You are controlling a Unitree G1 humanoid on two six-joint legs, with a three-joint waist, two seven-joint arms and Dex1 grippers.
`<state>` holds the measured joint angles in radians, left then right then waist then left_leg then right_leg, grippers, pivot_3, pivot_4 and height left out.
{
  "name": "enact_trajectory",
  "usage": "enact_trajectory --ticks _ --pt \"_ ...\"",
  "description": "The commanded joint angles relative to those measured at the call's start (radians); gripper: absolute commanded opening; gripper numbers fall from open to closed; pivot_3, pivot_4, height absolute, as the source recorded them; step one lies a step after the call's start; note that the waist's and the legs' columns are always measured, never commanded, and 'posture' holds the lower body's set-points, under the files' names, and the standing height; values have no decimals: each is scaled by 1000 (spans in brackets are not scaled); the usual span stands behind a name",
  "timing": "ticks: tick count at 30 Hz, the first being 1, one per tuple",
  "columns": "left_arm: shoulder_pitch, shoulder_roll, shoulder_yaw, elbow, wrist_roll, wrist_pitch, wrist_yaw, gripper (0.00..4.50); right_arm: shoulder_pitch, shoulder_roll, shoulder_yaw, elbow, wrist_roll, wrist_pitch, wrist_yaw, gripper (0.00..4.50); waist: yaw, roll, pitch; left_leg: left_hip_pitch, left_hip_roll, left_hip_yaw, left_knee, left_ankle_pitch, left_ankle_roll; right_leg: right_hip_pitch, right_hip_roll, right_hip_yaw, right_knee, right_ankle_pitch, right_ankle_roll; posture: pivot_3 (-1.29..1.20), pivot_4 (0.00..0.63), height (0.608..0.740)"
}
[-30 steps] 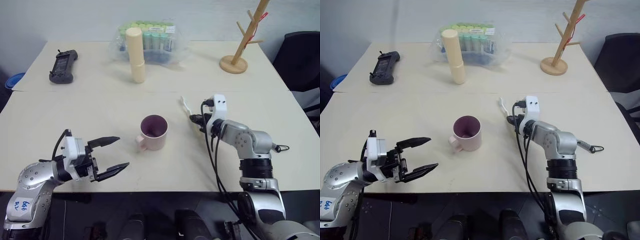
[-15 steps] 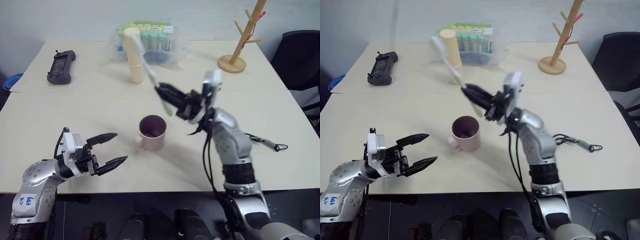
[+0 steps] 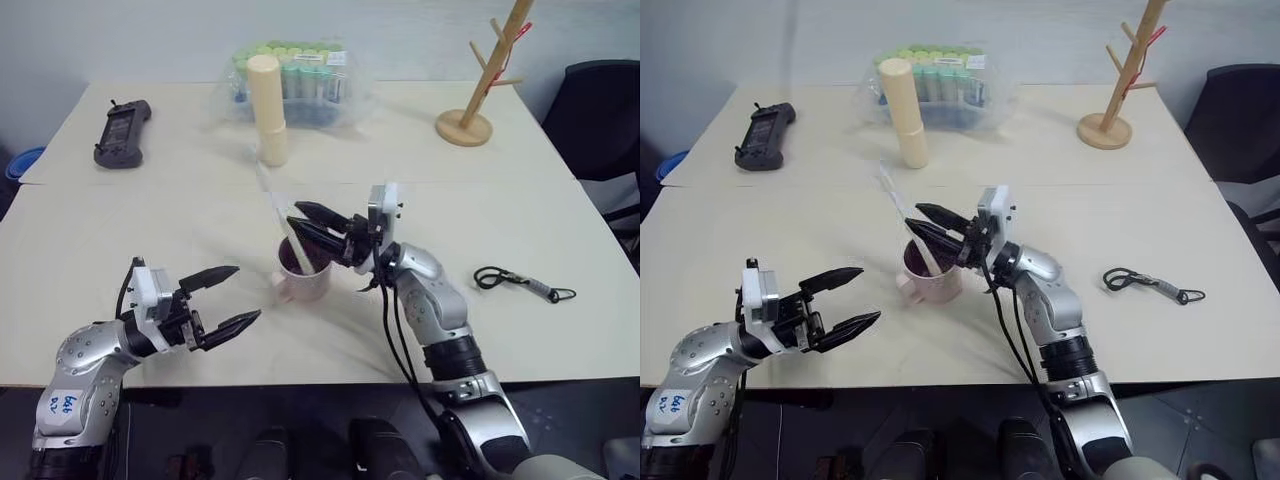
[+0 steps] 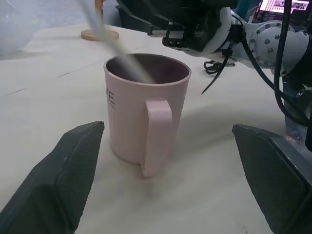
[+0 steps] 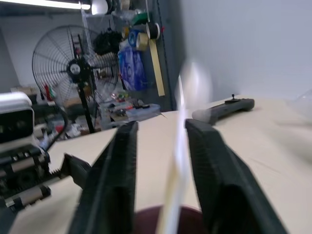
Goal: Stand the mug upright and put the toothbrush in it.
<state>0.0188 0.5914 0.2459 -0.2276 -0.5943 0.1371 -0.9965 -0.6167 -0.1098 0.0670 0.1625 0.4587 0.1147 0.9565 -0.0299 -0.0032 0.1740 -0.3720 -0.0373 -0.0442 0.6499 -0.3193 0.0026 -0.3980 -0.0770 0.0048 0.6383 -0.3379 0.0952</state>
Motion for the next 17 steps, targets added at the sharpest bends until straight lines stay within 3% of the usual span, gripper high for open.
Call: enact_trajectory --ticks 1,6,10,13,17 --pt "15 4 37 3 31 -74 -1 4500 29 -64 -39 -89 24 -62 71 2731 1 0 0 0 0 0 0 0 0 0 0 0 0 0 0 0 150 740" --pt "87 66 67 20 155 -118 39 4500 128 -293 -128 -168 89 -19 216 2731 4 0 0 0 0 0 0 0 1 1 -1 0 -2 0 0 0 150 740" --pt "184 107 116 33 205 -166 36 4500 260 -517 -151 -75 16 -172 426 2731 5 0 0 1 0 0 -2 -1 2 4 -1 -1 -10 0 0 0 150 740" --pt "237 103 154 54 220 -207 47 4500 340 -583 -172 7 -25 -291 488 2731 3 0 0 2 0 0 -2 -1 3 5 -1 0 -11 0 0 0 150 740" --pt "261 86 173 69 224 -233 70 4500 380 -582 -191 49 -37 -352 465 2731 0 0 1 4 1 1 -1 -1 3 5 -1 0 -9 0 0 0 150 740"
